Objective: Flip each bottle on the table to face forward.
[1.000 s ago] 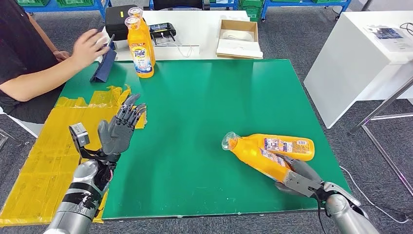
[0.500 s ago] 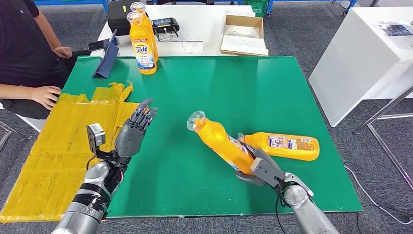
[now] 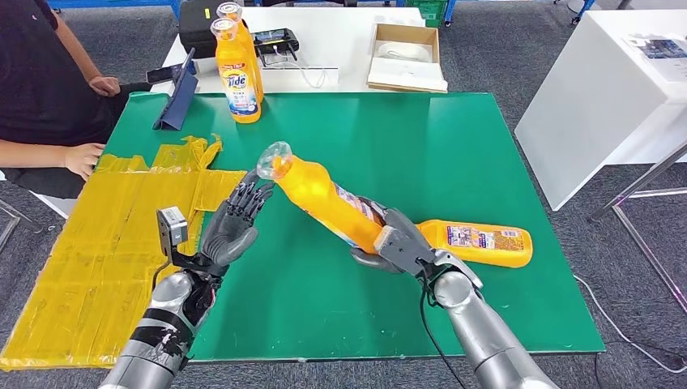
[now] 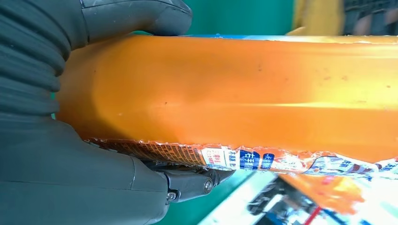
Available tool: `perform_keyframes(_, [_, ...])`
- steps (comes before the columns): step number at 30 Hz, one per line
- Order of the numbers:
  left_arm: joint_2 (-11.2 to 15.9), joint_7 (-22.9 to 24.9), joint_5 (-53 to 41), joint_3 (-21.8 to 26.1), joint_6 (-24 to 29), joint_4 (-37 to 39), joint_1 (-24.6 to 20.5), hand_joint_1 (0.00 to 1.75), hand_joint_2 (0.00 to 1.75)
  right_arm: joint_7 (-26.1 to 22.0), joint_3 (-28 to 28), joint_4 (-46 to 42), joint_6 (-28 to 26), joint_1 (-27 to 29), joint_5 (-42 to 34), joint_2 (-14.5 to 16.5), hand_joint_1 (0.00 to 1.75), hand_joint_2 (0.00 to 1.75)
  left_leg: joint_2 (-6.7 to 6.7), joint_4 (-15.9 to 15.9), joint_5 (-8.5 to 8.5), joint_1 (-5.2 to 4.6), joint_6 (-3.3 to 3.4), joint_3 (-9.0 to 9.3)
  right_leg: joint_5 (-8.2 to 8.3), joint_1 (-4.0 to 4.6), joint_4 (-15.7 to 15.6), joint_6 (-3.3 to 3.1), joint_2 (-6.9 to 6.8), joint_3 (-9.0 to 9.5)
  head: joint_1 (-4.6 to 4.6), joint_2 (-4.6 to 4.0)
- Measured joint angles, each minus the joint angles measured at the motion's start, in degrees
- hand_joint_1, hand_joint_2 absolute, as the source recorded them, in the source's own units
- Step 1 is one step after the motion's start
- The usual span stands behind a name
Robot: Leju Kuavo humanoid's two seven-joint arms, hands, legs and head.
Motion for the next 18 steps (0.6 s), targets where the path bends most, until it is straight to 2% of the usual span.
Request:
perform_keyframes(9, [-1.14,1.73,8.48,-0.61,-5.58,-0.12,0.2,0.0,1.75,0.82,4.91,2.06,-1.82,-3.47,0.32,4.46,1.75,1.75,-0.01,0.0,0.01,-0.01,0.0,-0.06,0.0,-0.02,0.01,0.0,-0.01,-0.05,0.02,0.0])
perform_keyframes(18, [-1.81,3.74,13.35,-0.62,-6.9,-1.07,1.12,0.0,1.75,1.18,10.11,5.39,-3.16,-3.46,1.21,7.42,1.75,1.75,-0.09,0.01,0.11,-0.01,0.0,0.25,0.01,-0.02,0.05,-0.01,-0.09,-0.24,0.02,0.0])
